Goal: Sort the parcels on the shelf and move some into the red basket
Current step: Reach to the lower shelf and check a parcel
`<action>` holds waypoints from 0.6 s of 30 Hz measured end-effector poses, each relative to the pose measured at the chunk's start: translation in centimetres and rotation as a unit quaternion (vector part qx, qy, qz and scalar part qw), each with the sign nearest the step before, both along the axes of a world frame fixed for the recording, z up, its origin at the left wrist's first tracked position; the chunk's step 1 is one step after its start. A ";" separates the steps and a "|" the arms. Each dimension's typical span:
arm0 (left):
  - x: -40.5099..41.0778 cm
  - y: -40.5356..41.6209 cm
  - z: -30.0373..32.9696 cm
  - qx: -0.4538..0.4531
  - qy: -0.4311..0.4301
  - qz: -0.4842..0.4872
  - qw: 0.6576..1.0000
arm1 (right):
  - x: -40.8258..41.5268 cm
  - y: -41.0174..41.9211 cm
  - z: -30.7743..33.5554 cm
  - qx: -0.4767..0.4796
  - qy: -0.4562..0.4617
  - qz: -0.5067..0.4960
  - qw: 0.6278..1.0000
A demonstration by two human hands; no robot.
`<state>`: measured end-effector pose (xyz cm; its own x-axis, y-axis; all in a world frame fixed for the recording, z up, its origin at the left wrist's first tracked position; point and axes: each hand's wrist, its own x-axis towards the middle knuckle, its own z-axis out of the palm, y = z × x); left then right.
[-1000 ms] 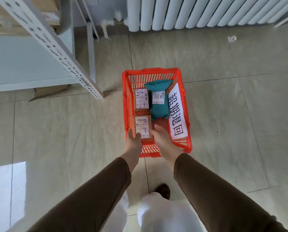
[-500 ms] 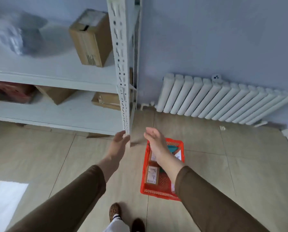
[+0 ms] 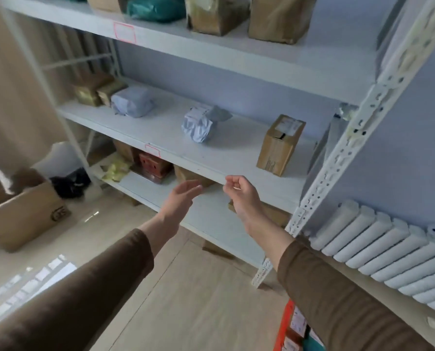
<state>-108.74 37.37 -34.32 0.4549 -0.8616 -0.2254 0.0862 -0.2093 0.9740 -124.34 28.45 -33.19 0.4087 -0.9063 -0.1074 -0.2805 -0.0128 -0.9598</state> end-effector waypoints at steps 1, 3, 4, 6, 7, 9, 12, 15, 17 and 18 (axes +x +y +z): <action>2.9 0.3 0.5 -0.007 -0.003 0.006 1.000 | 2.7 0.1 0.4 -0.007 -0.002 0.003 1.000; 8.6 0.7 1.6 -0.019 -0.003 0.016 1.000 | 8.3 0.2 1.2 -0.019 -0.009 0.005 1.000; 11.4 1.0 2.1 -0.023 -0.004 0.018 1.000 | 11.0 0.2 1.6 -0.023 -0.014 0.005 1.000; 16.3 1.5 2.9 -0.025 -0.006 0.019 0.999 | 16.0 0.4 2.3 -0.024 -0.023 0.007 0.999; 18.5 1.6 3.2 -0.026 -0.006 0.020 0.999 | 18.3 0.5 2.5 -0.024 -0.029 0.006 0.999; 22.7 1.6 3.7 -0.023 -0.004 0.022 0.999 | 22.4 0.5 3.0 -0.022 -0.038 0.005 0.999; 28.5 0.7 4.0 -0.018 -0.014 0.023 0.999 | 27.5 -0.2 3.4 -0.022 -0.040 0.014 0.999; 33.6 -1.0 3.7 -0.018 -0.011 0.028 0.999 | 31.9 -2.4 3.5 -0.031 -0.030 0.018 0.999; 36.7 -2.6 3.3 -0.016 -0.008 0.024 1.000 | 34.8 -4.4 3.3 -0.032 -0.029 0.015 0.999; 38.3 -3.6 3.1 -0.014 -0.009 0.020 1.000 | 36.3 -5.5 3.2 -0.032 -0.030 0.012 0.999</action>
<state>-70.46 33.81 -31.20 0.4926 -0.8486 -0.1927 0.0772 -0.1780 0.9810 -88.03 22.94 -30.02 0.4345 -0.9003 -0.0247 -0.2215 -0.0803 -0.9718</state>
